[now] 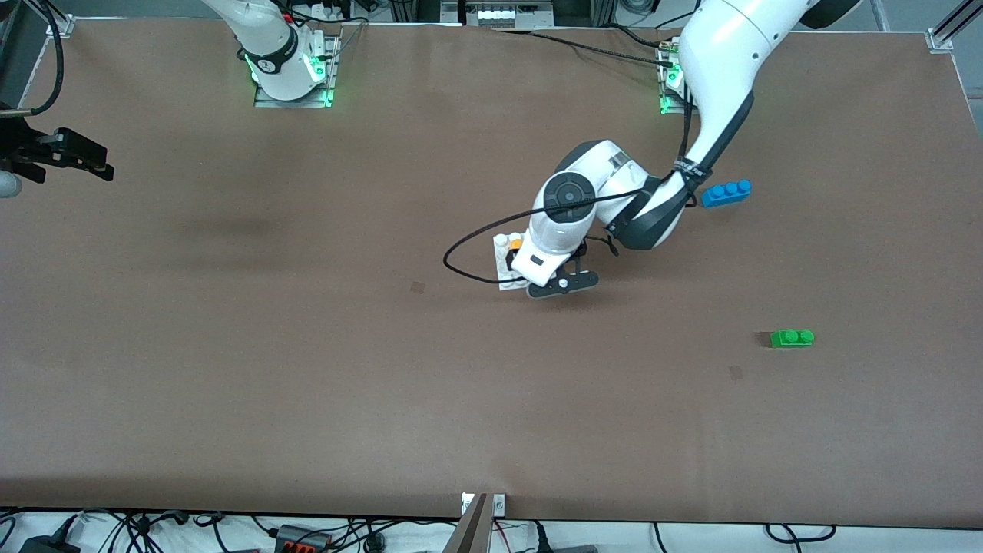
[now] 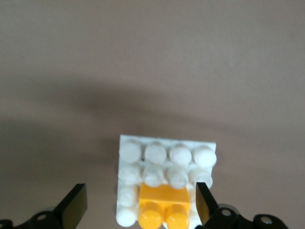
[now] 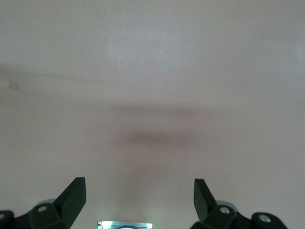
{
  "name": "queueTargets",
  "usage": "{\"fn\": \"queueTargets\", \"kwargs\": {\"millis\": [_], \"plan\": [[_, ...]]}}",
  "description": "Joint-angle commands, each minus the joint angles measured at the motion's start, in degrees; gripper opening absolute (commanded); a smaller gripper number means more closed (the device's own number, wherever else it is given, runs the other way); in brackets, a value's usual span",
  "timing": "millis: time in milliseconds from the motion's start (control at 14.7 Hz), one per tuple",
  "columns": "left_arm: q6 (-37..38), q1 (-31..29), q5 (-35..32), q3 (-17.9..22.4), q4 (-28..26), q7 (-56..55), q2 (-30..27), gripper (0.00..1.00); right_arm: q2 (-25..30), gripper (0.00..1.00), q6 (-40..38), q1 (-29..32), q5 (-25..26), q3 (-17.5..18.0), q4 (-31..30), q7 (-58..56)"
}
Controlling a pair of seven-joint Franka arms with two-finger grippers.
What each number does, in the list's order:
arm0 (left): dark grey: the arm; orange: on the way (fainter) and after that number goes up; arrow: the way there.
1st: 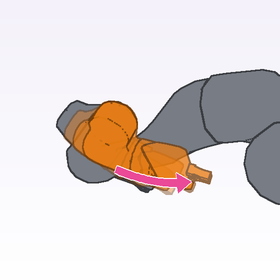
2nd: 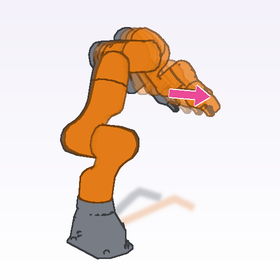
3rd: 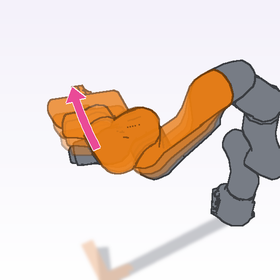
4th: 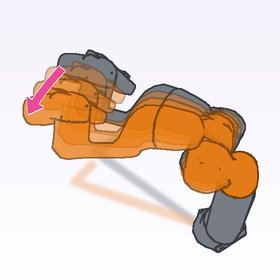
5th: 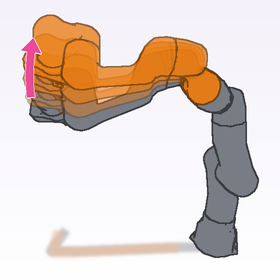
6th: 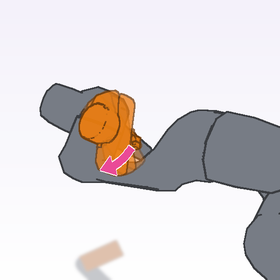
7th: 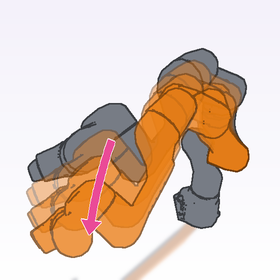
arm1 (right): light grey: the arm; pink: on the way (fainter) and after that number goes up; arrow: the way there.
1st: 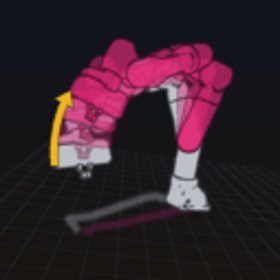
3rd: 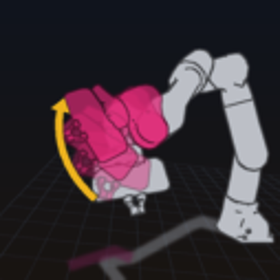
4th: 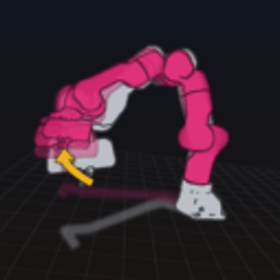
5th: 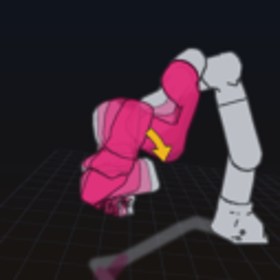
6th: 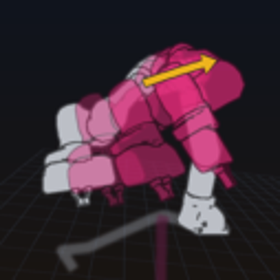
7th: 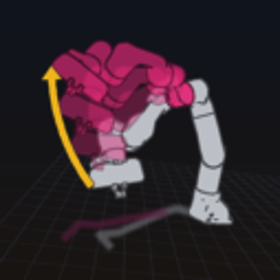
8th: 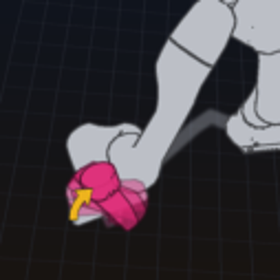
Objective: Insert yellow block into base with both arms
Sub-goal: 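Open the left gripper and lift it away from the base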
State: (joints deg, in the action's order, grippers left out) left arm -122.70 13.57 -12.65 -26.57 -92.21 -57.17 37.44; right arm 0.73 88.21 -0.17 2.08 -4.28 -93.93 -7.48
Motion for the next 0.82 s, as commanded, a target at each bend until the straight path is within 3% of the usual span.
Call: {"fn": "queueTargets", "kwargs": {"millis": [0, 410, 546, 751], "plan": [[3.94, -3.01, -0.8, -1.21, -0.26, 7.03, -1.84, 1.0, -0.2, 1.0, -0.59, 0.0, -0.94, -0.29, 0.76, 0.36], [12.99, -9.09, 0.08, 2.03, -0.43, 30.93, -6.67, 1.0, -0.2, 1.0, -0.85, 0.08, -0.94, -0.37, 0.68, 0.36], [16.07, -9.17, 1.13, 6.59, -0.69, 41.81, -10.7, 1.0, -0.11, 1.0, -0.94, 0.08, -0.94, -0.37, 0.76, 0.36], [17.84, -10.58, 9.9, 15.02, -1.13, 50.9, -15.46, 1.0, -0.11, 1.0, -0.94, 0.08, -0.94, -0.37, 0.68, 0.36]]}}
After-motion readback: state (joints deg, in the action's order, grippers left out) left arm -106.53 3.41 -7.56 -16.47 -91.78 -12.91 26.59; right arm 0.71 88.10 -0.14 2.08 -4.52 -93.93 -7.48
